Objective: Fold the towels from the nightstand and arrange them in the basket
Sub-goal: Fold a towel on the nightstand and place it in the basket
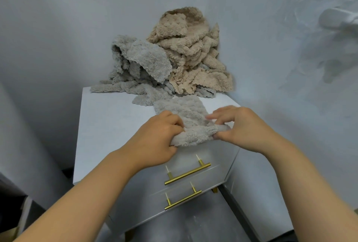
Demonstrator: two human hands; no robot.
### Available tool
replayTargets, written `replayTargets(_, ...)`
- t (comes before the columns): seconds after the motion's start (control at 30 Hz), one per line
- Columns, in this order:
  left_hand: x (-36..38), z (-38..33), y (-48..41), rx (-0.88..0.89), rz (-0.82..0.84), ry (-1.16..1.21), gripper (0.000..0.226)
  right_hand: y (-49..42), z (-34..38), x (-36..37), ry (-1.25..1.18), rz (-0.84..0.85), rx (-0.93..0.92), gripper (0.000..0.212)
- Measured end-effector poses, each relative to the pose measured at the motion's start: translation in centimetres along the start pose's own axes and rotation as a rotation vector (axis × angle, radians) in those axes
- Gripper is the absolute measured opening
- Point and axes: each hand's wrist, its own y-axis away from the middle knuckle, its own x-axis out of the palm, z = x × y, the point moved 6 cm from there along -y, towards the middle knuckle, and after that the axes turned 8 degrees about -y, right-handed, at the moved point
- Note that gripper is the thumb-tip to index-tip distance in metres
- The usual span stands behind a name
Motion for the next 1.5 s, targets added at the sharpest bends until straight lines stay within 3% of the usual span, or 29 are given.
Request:
replayTargets(0.07, 0.0, 0.3, 0.3, -0.033, 0.060, 0.072, 0.034, 0.2, -0.7, 0.6, -0.048, 0.128, 0.098, 0.017)
replayTargets(0.13, -0.2, 1.0, 0.5, -0.118, 0.096, 0.154, 0.025, 0.3, -1.1, 0.5, -0.057, 0.138, 0.113, 0.007)
replayTargets(0.2, -0.6, 1.6, 0.6, -0.189, 0.105, 0.261, 0.008, 0.1, -1.1, 0.1, -0.089, 0.083, 0.095, 0.004)
replayTargets(0.37, -0.4, 3.8, 0.8, -0.426, 0.011, 0.455, 0.034, -1.1, -1.6, 0.4, -0.203, -0.061, 0.126, 0.013)
replayTargets(0.47, 0.2, 4.6, 0.6, -0.602, -0.113, 0.485, 0.018, -2.2, -2.3, 1.0, -0.270, -0.177, 0.170, 0.017)
replayTargets(0.53, 0.4, 4.6, 0.8, -0.684, -0.167, 0.430, 0.025, -2.9, -2.7, 1.4, -0.283, -0.250, 0.213, 0.020)
replayTargets(0.6, -0.3, 4.0, 0.7, -0.625, -0.260, 0.166, 0.038, -3.6, -3.1, 1.8, -0.270, -0.320, 0.247, 0.023)
replayTargets(0.7, -1.2, 1.5, -0.3, -0.251, -0.399, -0.110, 0.032, -4.2, -3.6, 2.4, -0.201, -0.396, 0.285, 0.031)
replayTargets(0.77, -0.3, 0.5, -0.7, -0.114, -0.314, -0.155, 0.038, -4.0, -3.8, 2.4, -0.153, -0.457, 0.288, 0.032)
replayTargets(0.87, 1.7, 0.5, -0.8, -0.117, -0.053, -0.156, 0.060, -3.1, -2.0, 1.0, -0.116, -0.547, 0.107, 0.027)
replayTargets(0.93, 2.5, 1.1, -0.6, -0.164, 0.058, -0.128, 0.075, -2.6, -0.2, 0.6, -0.048, -0.440, -0.078, 0.034)
replayTargets(0.97, 2.7, 1.4, -0.5, -0.184, 0.093, -0.108, 0.077, -2.5, 0.2, 1.1, 0.010, -0.299, -0.107, 0.044)
replayTargets(1.03, 3.0, 1.8, -0.6, -0.209, 0.121, -0.069, 0.072, -2.1, -0.3, 3.3, 0.187, 0.040, -0.064, 0.073)
replayTargets(1.1, 2.8, 1.7, -0.8, -0.238, 0.124, -0.006, 0.072, -1.8, -1.0, 4.7, 0.303, 0.183, -0.031, 0.091)
replayTargets(1.2, 2.2, 1.6, -1.1, -0.251, 0.108, 0.049, 0.077, -1.9, -0.7, 4.5, 0.327, 0.098, -0.071, 0.085)
replayTargets(1.37, 1.4, 1.7, -1.0, -0.276, 0.212, -0.008, 0.072, -1.8, 0.0, 3.4, 0.311, 0.069, -0.051, 0.054)
replayTargets(1.5, 0.5, 2.2, -0.8, -0.307, 0.239, 0.064, 0.036, -1.6, -1.0, 1.9, -0.071, 0.065, 0.077, 0.034)
